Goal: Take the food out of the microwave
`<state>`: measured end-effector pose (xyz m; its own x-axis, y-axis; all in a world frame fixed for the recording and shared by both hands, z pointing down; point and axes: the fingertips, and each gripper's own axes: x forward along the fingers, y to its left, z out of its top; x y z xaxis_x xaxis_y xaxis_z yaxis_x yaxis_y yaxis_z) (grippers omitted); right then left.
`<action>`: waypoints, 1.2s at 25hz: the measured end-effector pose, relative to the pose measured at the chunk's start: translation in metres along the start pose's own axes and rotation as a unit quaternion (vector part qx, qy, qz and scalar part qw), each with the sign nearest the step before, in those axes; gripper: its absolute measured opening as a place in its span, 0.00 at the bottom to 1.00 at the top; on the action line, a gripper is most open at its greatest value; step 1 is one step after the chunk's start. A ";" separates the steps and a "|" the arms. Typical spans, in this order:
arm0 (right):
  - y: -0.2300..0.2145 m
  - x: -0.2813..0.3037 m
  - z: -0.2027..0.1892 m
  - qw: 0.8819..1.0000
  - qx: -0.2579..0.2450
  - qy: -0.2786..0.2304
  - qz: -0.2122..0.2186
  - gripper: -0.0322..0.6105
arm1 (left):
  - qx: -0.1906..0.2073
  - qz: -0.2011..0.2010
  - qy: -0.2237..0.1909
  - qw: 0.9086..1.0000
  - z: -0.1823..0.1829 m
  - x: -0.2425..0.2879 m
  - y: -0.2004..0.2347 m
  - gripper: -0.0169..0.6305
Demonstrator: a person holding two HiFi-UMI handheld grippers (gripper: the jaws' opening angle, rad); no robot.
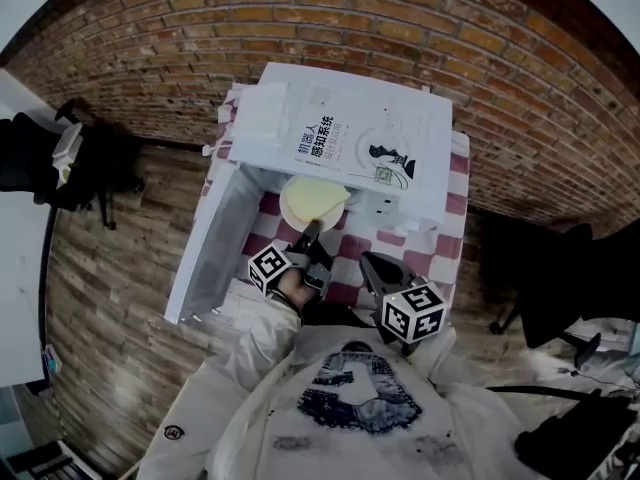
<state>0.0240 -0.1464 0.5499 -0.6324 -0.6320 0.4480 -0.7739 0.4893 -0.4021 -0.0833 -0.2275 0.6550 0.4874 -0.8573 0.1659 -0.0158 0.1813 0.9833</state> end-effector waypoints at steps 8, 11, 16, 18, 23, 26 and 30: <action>0.021 0.005 -0.002 1.000 0.003 -0.007 0.001 0.07 | -0.005 -0.011 0.006 1.000 0.000 -0.028 -0.015 0.06; 0.032 0.004 -0.001 1.000 0.007 -0.014 -0.004 0.07 | -0.009 -0.007 0.012 1.000 -0.002 -0.043 -0.020 0.06; 0.052 0.000 -0.006 0.999 0.013 -0.026 -0.015 0.07 | -0.012 -0.004 0.026 1.000 -0.008 -0.070 -0.025 0.06; 0.061 -0.003 -0.007 0.999 0.013 -0.031 -0.019 0.07 | -0.015 -0.005 0.031 0.999 -0.011 -0.083 -0.028 0.06; 0.083 -0.012 -0.016 0.999 0.012 -0.039 -0.033 0.07 | -0.028 -0.012 0.040 0.999 -0.017 -0.113 -0.037 0.06; 0.094 -0.019 -0.022 0.998 0.015 -0.044 -0.041 0.07 | -0.033 -0.020 0.050 0.998 -0.023 -0.127 -0.045 0.06; 0.106 -0.030 -0.030 0.997 0.016 -0.054 -0.052 0.07 | -0.033 -0.018 0.057 0.998 -0.029 -0.146 -0.045 0.06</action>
<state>-0.0404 -0.0575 0.5181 -0.5393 -0.7407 0.4007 -0.8329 0.3988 -0.3837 -0.1285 -0.0962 0.5840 0.5829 -0.8040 0.1179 0.0582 0.1860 0.9808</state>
